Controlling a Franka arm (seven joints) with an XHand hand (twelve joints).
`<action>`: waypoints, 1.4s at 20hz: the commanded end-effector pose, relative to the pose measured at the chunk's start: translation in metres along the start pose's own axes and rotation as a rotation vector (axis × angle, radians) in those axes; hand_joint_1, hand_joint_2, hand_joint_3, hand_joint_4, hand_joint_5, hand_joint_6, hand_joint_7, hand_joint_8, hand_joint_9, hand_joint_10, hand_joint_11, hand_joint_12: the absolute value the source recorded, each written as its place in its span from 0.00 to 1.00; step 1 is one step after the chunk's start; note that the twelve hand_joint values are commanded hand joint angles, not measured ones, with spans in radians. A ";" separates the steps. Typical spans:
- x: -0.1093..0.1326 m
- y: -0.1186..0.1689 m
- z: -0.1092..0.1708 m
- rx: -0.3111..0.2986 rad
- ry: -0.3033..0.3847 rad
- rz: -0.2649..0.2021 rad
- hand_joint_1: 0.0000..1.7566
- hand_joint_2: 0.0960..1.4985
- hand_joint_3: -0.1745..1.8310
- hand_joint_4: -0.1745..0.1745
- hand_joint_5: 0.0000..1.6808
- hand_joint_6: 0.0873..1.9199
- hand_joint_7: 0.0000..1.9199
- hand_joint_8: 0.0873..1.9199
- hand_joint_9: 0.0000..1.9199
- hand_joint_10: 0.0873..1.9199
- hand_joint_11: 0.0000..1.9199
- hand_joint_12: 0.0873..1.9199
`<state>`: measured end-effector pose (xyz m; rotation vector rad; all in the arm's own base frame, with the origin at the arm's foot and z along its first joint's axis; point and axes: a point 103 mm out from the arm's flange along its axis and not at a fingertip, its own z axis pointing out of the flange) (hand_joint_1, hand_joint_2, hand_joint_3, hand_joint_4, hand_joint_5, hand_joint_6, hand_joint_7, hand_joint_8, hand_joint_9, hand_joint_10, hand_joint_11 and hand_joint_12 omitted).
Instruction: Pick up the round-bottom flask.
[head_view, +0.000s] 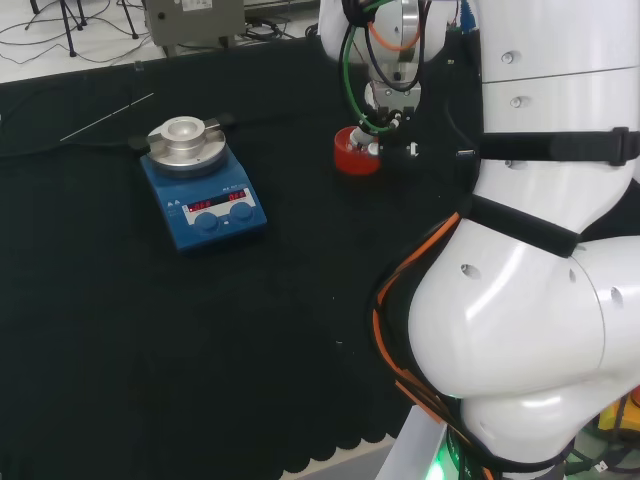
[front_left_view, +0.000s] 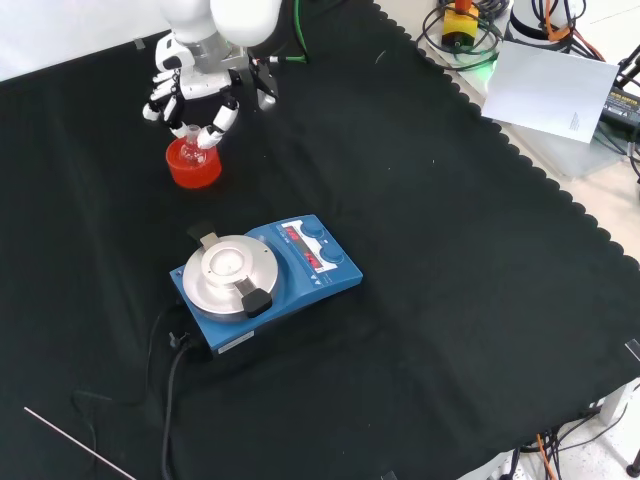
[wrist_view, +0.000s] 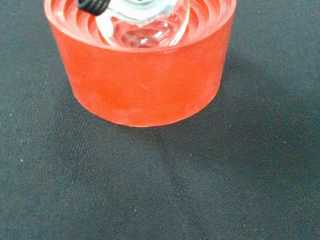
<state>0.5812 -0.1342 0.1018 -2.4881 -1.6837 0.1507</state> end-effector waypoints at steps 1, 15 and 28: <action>0.003 -0.002 -0.008 -0.038 -0.010 0.011 0.60 0.53 0.40 0.59 0.56 0.62 0.11 0.30 0.18 0.32 0.01 0.71; 0.014 -0.009 -0.052 -0.026 -0.052 0.005 0.61 0.51 0.44 0.57 0.56 0.63 0.11 0.30 0.18 0.31 0.01 0.71; 0.036 -0.033 -0.095 0.012 -0.145 0.009 0.60 0.49 0.45 0.62 0.57 0.63 0.11 0.30 0.17 0.31 0.00 0.72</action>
